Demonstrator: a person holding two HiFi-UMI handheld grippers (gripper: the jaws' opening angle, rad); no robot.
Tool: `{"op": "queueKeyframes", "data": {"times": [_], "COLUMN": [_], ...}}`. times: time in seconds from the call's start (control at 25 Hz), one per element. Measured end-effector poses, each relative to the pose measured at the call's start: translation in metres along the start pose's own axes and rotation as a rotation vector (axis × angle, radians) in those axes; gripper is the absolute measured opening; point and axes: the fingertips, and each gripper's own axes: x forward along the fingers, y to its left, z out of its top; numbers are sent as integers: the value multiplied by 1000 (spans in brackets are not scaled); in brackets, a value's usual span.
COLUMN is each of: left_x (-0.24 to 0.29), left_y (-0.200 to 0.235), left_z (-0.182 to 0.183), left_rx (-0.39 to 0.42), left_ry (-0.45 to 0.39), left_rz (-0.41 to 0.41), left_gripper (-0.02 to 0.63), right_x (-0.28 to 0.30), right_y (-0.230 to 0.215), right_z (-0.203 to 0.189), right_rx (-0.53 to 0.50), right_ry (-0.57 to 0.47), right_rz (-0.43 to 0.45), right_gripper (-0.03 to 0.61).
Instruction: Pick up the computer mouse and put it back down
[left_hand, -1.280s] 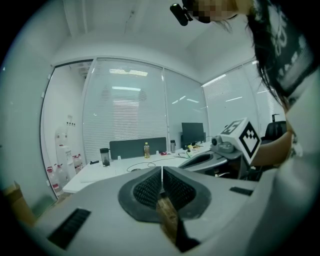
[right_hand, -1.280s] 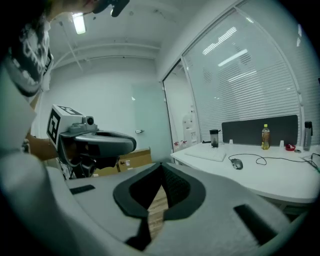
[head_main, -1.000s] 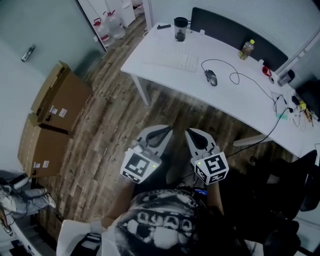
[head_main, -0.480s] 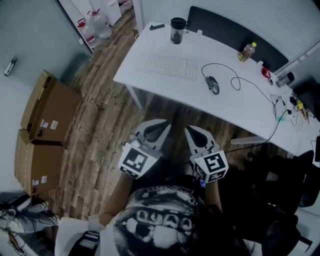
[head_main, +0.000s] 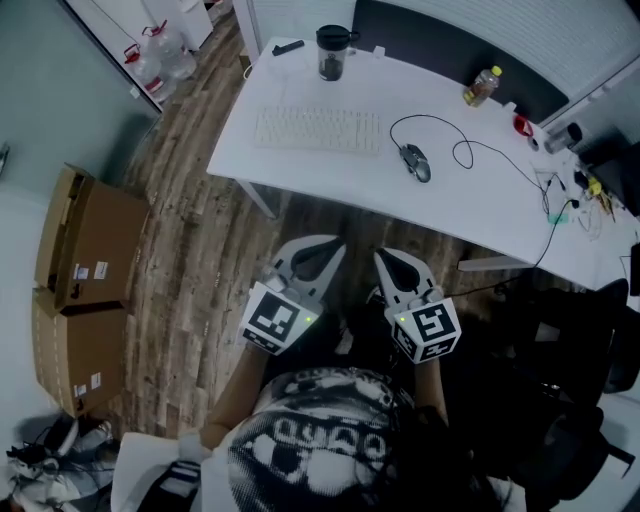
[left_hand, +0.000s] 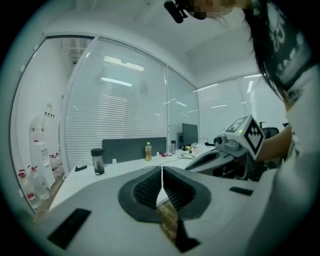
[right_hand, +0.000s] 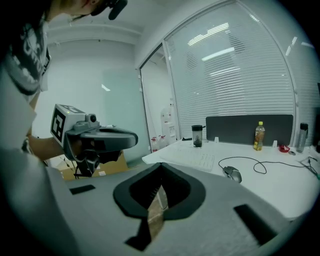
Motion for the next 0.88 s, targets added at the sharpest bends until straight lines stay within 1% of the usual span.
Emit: {"op": "queueKeyframes", "data": {"times": [0.12, 0.24, 0.44, 0.6, 0.72, 0.88], "left_x": [16, 32, 66, 101, 133, 167], "left_y": [0, 5, 26, 46, 58, 64], "left_z": [1, 3, 1, 11, 22, 26], "left_rx": [-7, -9, -12, -12, -12, -19], "left_ry": [2, 10, 24, 25, 16, 32], "left_rz": [-13, -7, 50, 103, 133, 147], "left_gripper": [6, 6, 6, 6, 6, 6], "right_x": [4, 12, 36, 59, 74, 92], "right_y": [-22, -47, -93, -135, -172, -218], "right_z": [-3, 2, 15, 26, 23, 10], "right_rx": [15, 18, 5, -31, -30, -3], "right_ry": [10, -3, -13, 2, 24, 60], "right_rz": [-18, -23, -3, 33, 43, 29], "right_gripper": [-3, -3, -3, -3, -3, -3]}}
